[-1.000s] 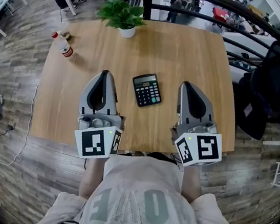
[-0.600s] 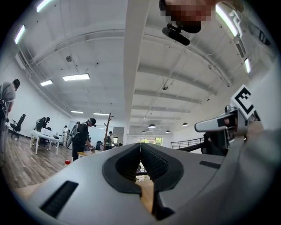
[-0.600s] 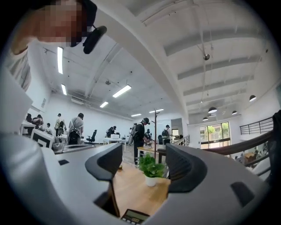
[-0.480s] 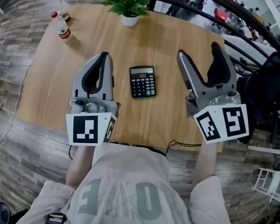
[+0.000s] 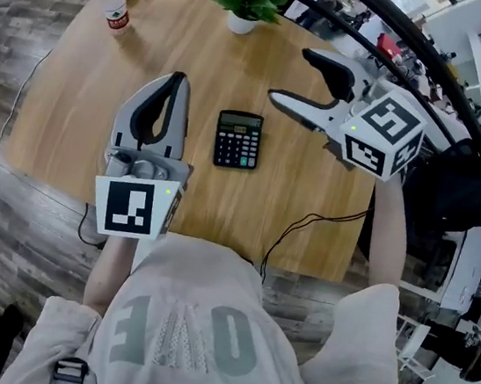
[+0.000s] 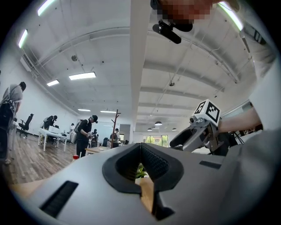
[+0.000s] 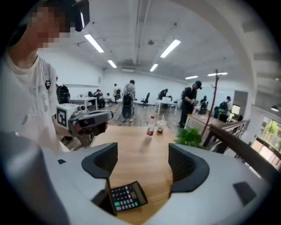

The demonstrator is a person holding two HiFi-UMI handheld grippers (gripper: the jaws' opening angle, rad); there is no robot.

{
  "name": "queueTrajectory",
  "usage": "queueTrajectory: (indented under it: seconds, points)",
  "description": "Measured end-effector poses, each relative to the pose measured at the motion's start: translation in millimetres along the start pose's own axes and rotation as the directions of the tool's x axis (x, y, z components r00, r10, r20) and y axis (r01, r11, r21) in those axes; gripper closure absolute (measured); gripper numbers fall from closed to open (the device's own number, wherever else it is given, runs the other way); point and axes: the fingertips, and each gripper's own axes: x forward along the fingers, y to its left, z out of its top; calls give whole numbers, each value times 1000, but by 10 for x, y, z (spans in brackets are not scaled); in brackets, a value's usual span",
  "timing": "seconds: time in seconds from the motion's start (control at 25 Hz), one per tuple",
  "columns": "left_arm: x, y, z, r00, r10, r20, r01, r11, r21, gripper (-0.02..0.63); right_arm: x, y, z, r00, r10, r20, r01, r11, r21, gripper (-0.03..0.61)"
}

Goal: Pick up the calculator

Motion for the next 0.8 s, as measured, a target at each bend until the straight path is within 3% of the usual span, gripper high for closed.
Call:
queueTrajectory:
  seconds: [0.08,0.2,0.44,0.6,0.8]
  points:
    - [61,73,-128,999,14,-32,-14,1000,-10,604,255,-2,-253,987,118,-105,-119,993,1,212]
    - [179,174,-289,998,32,-51,-33,999,-29,604,571,-92,-575,948,235,-213,-233,972,35,213]
    - [299,124,-743,991,24,-131,-28,999,-26,604,932,-85,-1156,806,479,-349,-440,878,189,215]
    - [401,141,-1128,983,19,-184,-29,998,-54,604,1172,13,-1573,674,589,-446,-538,805,249,215]
    - [438,168,-1533,965,38,-258,-63,994,-88,604,1313,231,-2073,461,721,-518,-638,675,370,215]
